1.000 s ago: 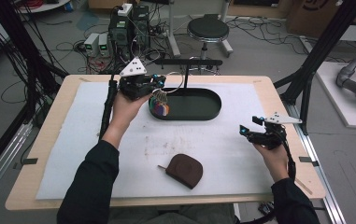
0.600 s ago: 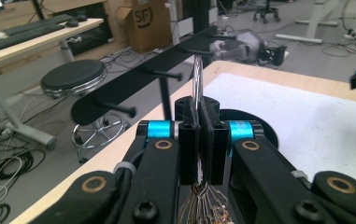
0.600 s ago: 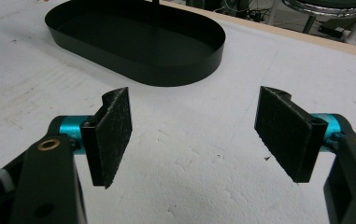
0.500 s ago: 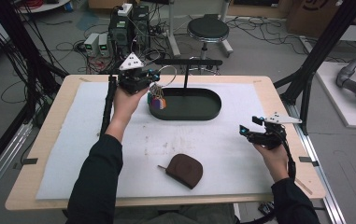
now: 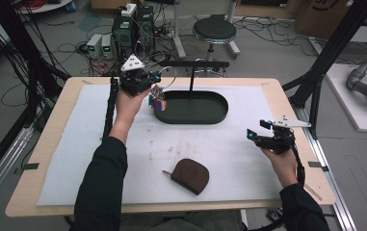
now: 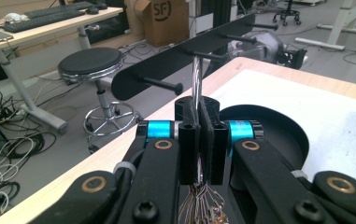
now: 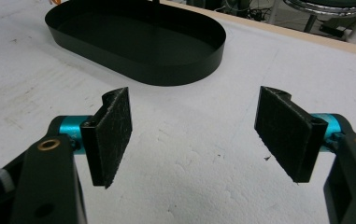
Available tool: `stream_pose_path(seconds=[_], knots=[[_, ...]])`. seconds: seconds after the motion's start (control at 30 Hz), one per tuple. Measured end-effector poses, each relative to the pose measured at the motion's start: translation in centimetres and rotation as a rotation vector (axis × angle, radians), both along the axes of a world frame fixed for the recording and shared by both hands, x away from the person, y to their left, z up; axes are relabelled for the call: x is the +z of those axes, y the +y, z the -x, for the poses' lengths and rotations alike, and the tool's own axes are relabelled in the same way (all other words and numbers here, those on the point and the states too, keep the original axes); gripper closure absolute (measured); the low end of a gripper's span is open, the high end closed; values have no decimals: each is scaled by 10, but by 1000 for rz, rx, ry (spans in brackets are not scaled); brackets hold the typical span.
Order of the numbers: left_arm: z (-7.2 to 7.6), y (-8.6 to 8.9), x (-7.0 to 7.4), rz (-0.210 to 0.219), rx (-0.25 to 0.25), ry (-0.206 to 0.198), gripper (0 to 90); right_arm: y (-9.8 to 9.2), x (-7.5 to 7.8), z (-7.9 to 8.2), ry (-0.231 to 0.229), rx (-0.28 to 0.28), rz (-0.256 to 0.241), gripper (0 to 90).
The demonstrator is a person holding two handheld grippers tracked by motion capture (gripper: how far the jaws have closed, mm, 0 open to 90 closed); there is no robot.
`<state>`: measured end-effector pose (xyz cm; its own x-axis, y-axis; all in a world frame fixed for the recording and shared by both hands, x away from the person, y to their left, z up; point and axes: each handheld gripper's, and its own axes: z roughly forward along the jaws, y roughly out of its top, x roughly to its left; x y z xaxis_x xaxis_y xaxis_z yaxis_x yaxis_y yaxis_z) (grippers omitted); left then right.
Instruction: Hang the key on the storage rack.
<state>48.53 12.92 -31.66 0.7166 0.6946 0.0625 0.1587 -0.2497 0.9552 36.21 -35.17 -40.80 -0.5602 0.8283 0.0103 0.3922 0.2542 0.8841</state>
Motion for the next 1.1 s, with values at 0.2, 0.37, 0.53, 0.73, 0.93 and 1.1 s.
stream_pose_path(seconds=[0.2,0.37,0.53,0.73,0.93,1.1], knots=[[-4,1,-4,5,18,13,865,-1,0,0,-5,3,0,280],[-6,1,-7,5,21,24,865,-1,0,0,-3,2,0,280],[-7,1,-8,2,29,33,864,-1,0,0,-4,4,0,280],[-10,2,-11,9,44,43,863,-1,0,0,-2,4,-2,280],[-11,1,-13,13,52,52,861,-1,0,0,-2,1,-1,280],[-12,1,-14,11,60,57,848,-1,0,0,-3,4,0,280]])
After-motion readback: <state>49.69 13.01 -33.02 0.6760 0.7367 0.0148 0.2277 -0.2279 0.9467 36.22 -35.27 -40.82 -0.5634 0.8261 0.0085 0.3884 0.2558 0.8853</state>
